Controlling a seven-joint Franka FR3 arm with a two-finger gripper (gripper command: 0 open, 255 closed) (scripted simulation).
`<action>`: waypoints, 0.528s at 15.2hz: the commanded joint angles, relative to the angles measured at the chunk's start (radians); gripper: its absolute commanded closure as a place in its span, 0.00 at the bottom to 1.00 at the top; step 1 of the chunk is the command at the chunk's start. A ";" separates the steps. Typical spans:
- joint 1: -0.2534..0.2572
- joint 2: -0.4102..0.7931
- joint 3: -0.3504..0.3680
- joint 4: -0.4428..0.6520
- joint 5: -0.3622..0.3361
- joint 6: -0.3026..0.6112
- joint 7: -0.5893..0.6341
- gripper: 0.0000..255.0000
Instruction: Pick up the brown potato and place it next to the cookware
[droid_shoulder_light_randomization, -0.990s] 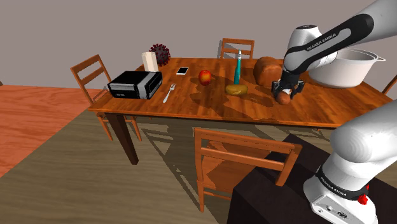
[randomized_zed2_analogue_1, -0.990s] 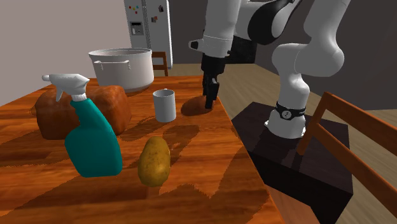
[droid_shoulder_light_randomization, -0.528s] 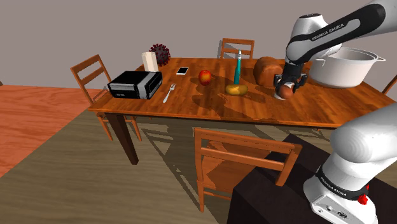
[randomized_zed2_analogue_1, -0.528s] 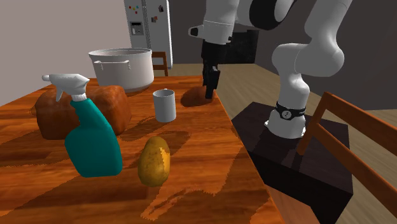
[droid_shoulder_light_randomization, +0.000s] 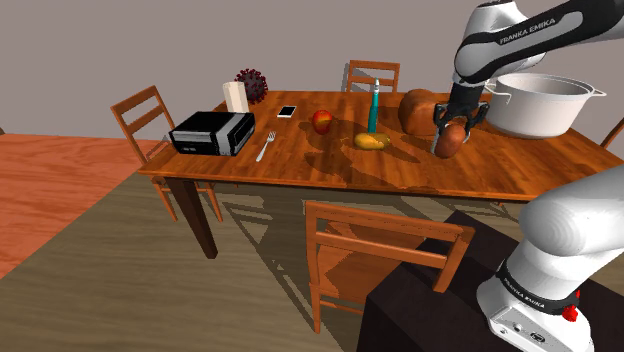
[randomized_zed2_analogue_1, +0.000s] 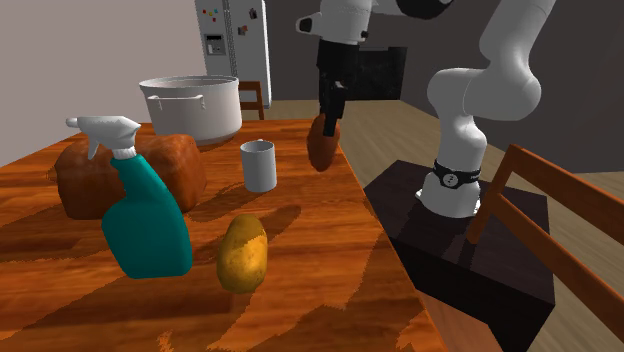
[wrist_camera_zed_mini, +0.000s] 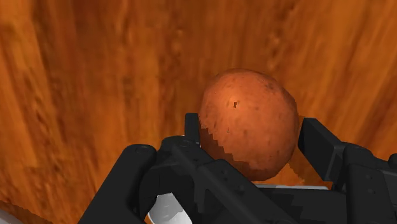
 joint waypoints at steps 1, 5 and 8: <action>0.002 -0.009 0.003 0.024 0.005 -0.033 -0.003 1.00; 0.004 -0.024 0.008 0.067 0.011 -0.091 -0.009 1.00; 0.006 -0.033 0.012 0.101 0.016 -0.134 -0.014 1.00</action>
